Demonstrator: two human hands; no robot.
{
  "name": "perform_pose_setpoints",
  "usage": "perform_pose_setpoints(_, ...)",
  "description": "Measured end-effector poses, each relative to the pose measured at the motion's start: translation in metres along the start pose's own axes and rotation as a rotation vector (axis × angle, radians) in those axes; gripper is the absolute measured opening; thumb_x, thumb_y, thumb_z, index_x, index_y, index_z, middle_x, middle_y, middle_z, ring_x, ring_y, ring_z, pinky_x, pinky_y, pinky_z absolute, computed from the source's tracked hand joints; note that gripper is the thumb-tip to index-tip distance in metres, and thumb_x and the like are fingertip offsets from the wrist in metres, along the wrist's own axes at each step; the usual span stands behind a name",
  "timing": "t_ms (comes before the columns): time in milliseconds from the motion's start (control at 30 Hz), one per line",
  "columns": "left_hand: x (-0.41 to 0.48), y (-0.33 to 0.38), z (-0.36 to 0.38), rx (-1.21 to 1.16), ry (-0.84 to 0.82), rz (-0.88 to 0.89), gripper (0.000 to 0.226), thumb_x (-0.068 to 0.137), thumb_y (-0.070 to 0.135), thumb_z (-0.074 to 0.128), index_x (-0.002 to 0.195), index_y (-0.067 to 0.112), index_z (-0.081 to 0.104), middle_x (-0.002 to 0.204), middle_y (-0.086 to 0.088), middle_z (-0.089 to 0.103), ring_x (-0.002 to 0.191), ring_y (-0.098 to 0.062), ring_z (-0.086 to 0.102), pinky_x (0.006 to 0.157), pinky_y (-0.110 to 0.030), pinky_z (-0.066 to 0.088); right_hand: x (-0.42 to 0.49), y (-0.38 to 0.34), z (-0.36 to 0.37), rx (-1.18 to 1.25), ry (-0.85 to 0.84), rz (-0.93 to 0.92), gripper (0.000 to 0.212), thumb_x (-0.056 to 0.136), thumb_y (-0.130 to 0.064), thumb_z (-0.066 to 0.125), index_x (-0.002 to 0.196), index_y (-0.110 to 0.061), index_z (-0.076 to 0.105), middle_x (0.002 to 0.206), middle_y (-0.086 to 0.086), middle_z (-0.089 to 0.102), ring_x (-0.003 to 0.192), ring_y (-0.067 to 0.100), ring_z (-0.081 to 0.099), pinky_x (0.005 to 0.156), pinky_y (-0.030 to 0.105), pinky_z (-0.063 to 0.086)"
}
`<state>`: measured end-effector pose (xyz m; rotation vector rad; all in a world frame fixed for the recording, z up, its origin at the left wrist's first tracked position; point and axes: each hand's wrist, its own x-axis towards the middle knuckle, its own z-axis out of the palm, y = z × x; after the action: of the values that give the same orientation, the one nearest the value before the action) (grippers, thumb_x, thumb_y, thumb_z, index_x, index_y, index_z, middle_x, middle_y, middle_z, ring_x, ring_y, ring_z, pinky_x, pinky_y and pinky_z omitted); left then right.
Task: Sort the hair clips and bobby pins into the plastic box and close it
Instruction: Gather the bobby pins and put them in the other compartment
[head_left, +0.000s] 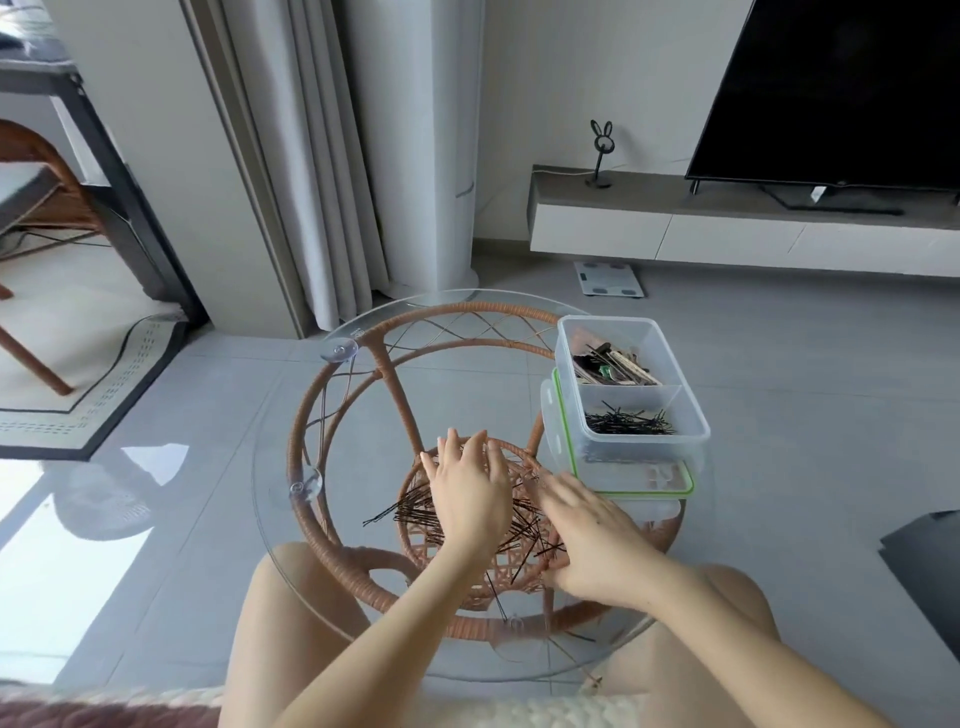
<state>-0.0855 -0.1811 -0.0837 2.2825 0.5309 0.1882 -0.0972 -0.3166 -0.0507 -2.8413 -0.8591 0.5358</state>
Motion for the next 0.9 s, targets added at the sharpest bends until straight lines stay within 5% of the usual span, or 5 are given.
perform_pose_setpoints(267, 0.02, -0.048, -0.088, 0.478, -0.208, 0.092, 0.034, 0.09, 0.034, 0.049, 0.123, 0.029, 0.055, 0.127, -0.006, 0.052, 0.115, -0.022, 0.049, 0.093, -0.032, 0.043, 0.028, 0.002, -0.024, -0.25, -0.033, -0.092, 0.104, 0.059, -0.056, 0.076, 0.143, -0.018, 0.026, 0.139, 0.004, 0.037, 0.125, 0.024, 0.035, 0.107, 0.037, 0.033)
perform_pose_setpoints(400, 0.013, -0.059, -0.102, 0.539, -0.433, 0.125, 0.051, 0.083, 0.041, 0.058, 0.131, 0.03, 0.044, 0.123, -0.006, 0.051, 0.105, -0.019, 0.056, 0.092, -0.033, 0.051, 0.042, -0.004, -0.026, -0.036, -0.076, -0.049, 0.064, 0.067, -0.031, 0.079, 0.122, -0.016, 0.048, 0.122, 0.003, 0.048, 0.111, 0.022, 0.049, 0.09, 0.034, 0.042)
perform_pose_setpoints(700, -0.003, -0.037, -0.079, 0.355, -0.379, 0.145, 0.048, 0.09, 0.028, 0.052, 0.136, 0.021, 0.042, 0.125, -0.01, 0.052, 0.108, -0.024, 0.058, 0.094, -0.031, 0.049, 0.05, -0.024, -0.013, 0.309, 0.005, 0.006, 0.028, 0.076, -0.022, 0.073, 0.099, -0.015, 0.058, 0.09, -0.002, 0.056, 0.086, 0.017, 0.055, 0.078, 0.033, 0.049)
perform_pose_setpoints(800, -0.012, -0.037, -0.083, 0.364, -0.303, 0.166, 0.058, 0.085, 0.046, 0.054, 0.137, 0.025, 0.038, 0.125, -0.007, 0.048, 0.11, -0.021, 0.054, 0.091, -0.029, 0.046, 0.043, -0.027, -0.014, 0.367, 0.085, 0.023, 0.029, 0.081, -0.026, 0.068, 0.106, -0.014, 0.06, 0.09, -0.001, 0.059, 0.082, 0.015, 0.056, 0.075, 0.03, 0.047)
perform_pose_setpoints(900, -0.029, -0.045, -0.082, 0.566, -0.289, 0.312, 0.088, 0.067, 0.078, 0.043, 0.142, 0.037, 0.022, 0.142, -0.002, 0.032, 0.132, -0.021, 0.032, 0.109, -0.037, 0.03, 0.026, -0.013, -0.014, 0.287, 0.216, 0.139, 0.019, 0.091, -0.026, 0.054, 0.098, -0.011, 0.062, 0.093, 0.001, 0.064, 0.081, 0.014, 0.057, 0.071, 0.024, 0.044)
